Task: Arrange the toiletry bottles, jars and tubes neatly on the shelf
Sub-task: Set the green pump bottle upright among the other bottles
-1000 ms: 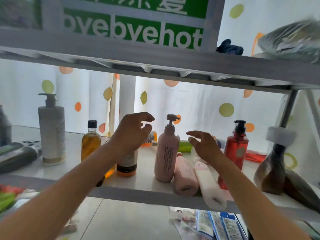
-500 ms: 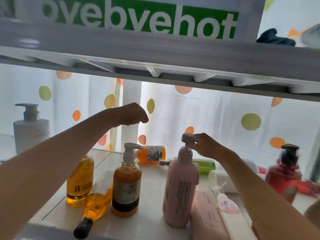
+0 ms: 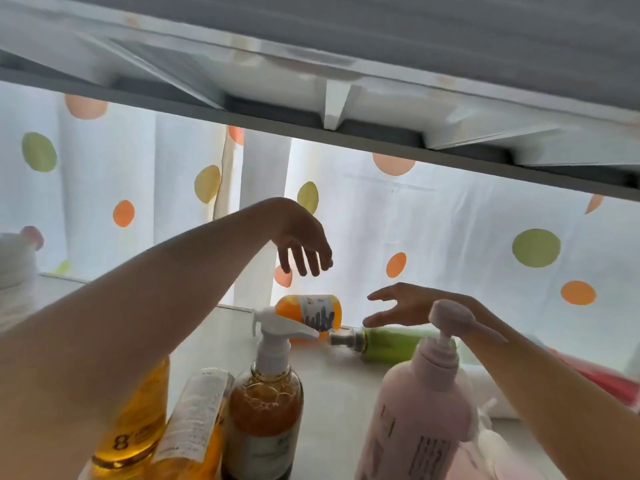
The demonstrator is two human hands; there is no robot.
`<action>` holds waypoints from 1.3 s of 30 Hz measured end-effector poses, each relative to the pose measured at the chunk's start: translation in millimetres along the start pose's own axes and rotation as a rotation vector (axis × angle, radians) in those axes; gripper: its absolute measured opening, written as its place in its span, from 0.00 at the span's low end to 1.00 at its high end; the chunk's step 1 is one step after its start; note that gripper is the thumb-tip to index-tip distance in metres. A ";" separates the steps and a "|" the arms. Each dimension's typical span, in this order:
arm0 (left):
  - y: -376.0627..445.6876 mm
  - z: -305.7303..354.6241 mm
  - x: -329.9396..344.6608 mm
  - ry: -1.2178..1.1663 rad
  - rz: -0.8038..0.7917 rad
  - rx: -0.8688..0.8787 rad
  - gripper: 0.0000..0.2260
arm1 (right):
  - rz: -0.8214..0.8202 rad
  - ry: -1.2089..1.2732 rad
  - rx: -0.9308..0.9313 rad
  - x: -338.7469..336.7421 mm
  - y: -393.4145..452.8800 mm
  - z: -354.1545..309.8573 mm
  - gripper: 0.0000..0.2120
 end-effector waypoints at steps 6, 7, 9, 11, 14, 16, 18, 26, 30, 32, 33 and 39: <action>50.2 -1.8 36.3 -0.022 -0.051 0.044 0.18 | -0.105 -0.199 0.050 21.9 -4.1 -13.9 0.49; 57.2 -4.4 39.7 -0.012 -0.035 0.046 0.20 | -0.092 -0.269 0.059 22.1 -5.5 -13.4 0.46; 69.9 -16.0 47.4 0.022 -0.039 0.007 0.26 | -0.130 -0.341 0.068 28.9 -3.8 -4.7 0.39; 77.3 -31.7 53.3 0.087 -0.058 -0.057 0.31 | -0.149 -0.411 0.063 35.9 -2.5 -1.9 0.27; 88.9 -49.3 59.3 0.159 -0.066 -0.120 0.33 | -0.101 -0.475 0.029 39.5 2.7 -3.4 0.22; 92.9 -49.8 63.6 0.241 -0.047 -0.110 0.33 | -0.047 -0.518 -0.004 38.6 5.2 -4.5 0.20; 94.4 -46.7 63.5 0.351 0.015 -0.086 0.34 | -0.002 -0.547 -0.012 35.4 9.6 -1.9 0.18; 98.1 -57.4 72.3 0.370 0.103 -0.067 0.36 | 0.025 -0.536 -0.056 39.1 14.4 -0.9 0.18; 98.5 -53.9 73.0 0.363 0.113 -0.020 0.35 | 0.019 -0.539 -0.059 37.9 13.7 -1.6 0.16; 98.4 -53.2 71.8 0.358 0.145 0.003 0.35 | 0.007 -0.551 -0.065 37.7 10.5 -5.2 0.15; 97.7 -52.3 70.6 0.358 0.170 0.015 0.36 | 0.001 -0.567 -0.071 37.1 8.7 -8.1 0.14; 81.5 -36.3 63.0 0.364 0.306 0.092 0.35 | 0.080 -0.589 -0.128 23.5 3.4 -13.1 0.10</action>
Point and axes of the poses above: each hand's wrist, its own y-axis towards the middle knuckle, its own x-axis out of the palm, z = x × y, the point moved 10 cm from there along y, towards the middle knuckle, and after that the axes turned 4 degrees about z, right-handed, at the moved point
